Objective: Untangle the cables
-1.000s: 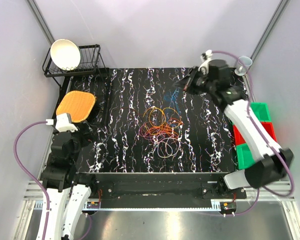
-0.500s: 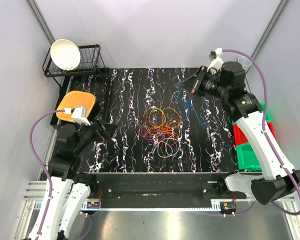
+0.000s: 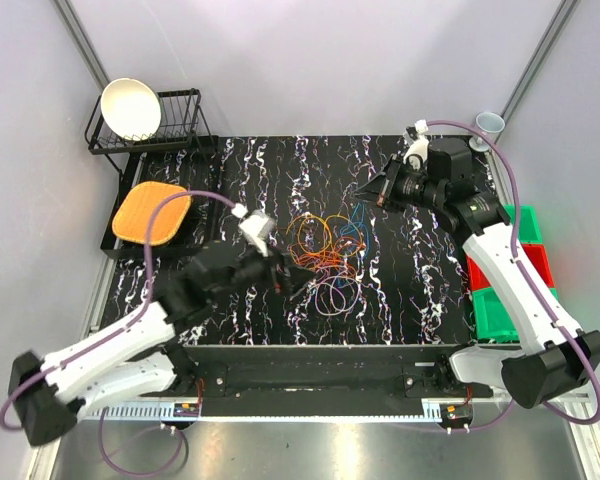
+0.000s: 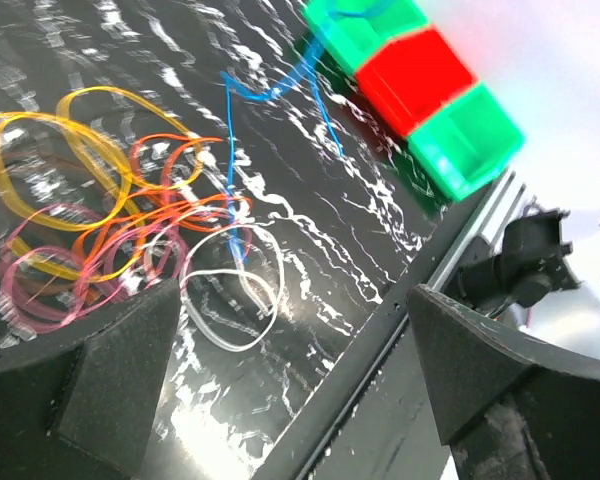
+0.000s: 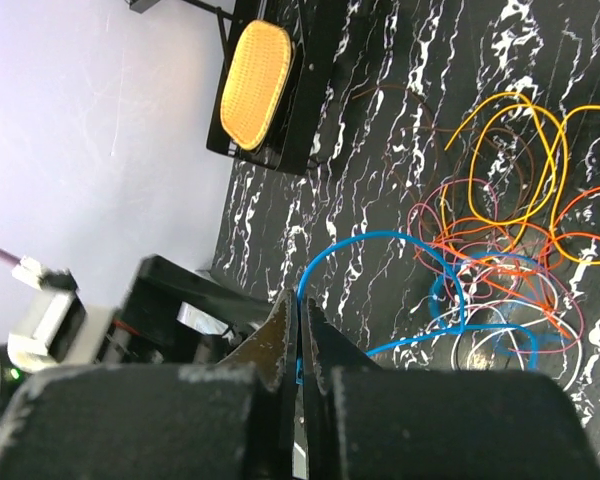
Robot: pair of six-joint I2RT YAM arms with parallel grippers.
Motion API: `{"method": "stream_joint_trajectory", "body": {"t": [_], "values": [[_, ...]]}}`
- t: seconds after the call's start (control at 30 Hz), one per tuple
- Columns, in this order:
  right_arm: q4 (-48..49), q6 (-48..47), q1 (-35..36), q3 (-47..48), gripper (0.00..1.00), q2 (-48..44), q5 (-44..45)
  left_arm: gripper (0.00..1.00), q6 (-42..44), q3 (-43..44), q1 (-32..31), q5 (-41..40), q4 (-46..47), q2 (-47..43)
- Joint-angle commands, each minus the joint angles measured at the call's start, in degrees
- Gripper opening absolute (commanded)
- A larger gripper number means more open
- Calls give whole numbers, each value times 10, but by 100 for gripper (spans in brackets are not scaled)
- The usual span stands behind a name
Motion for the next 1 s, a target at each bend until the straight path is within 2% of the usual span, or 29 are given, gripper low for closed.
{"method": "stream_joint_trajectory", "body": {"t": [0.0,0.1,0.27,0.37,0.4,0.57,0.67,0.8,0.97], "values": [[13,13,4,-4,0,-23,-36,99,57,64,-63,-120,139,67],[9,20,4,-5,0,-32,-49,99,83,112,-81,-130,154,151],[-19,4,4,-1,0,-48,-40,99,126,185,-109,-173,148,223],[-54,-16,4,18,0,-53,-3,99,131,205,-110,-190,142,242],[-70,-32,3,26,0,-56,48,99,132,208,-110,-197,131,243],[-132,-73,3,116,0,-57,230,99,143,202,-110,-252,88,218],[-167,-104,3,188,0,-25,333,99,142,209,-110,-302,22,193],[-184,-147,-2,255,0,5,484,99,128,224,-110,-370,-123,140],[-179,-175,-39,324,0,34,528,99,99,206,-110,-441,-236,39]]}}
